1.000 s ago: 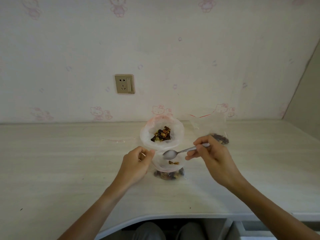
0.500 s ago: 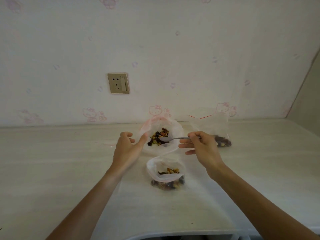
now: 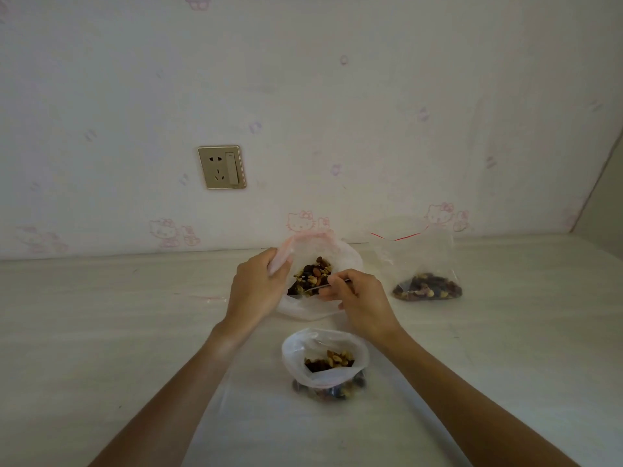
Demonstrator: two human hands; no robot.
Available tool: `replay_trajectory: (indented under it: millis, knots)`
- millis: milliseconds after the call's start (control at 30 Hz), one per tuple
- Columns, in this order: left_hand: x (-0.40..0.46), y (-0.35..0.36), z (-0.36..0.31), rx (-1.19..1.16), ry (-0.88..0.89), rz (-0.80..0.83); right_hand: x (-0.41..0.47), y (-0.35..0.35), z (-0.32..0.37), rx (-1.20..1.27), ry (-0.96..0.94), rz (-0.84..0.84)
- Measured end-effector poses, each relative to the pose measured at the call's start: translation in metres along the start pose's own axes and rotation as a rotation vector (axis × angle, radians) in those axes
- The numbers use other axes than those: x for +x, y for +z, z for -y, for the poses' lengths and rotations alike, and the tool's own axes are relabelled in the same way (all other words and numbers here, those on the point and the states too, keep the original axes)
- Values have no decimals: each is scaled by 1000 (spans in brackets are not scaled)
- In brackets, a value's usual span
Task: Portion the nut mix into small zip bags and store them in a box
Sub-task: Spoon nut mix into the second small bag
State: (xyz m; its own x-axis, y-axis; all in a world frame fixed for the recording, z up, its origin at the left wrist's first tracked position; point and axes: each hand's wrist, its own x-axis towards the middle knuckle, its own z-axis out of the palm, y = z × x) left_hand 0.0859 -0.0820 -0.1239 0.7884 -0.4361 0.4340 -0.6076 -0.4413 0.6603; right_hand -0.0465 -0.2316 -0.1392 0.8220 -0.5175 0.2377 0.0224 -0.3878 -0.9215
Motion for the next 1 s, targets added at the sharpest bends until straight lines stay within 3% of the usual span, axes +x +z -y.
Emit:
replay_trajectory:
  millis: [333, 700, 1000]
  knots:
    - [-13, 4, -2, -201, 125, -186, 0, -4, -7, -94, -9, -48]
    - [-14, 5, 3, -171, 150, -78, 1, -5, -7, -177, -15, -62]
    - [-11, 3, 3, -193, 155, -13, 3, -7, -8, 11, 74, -81]
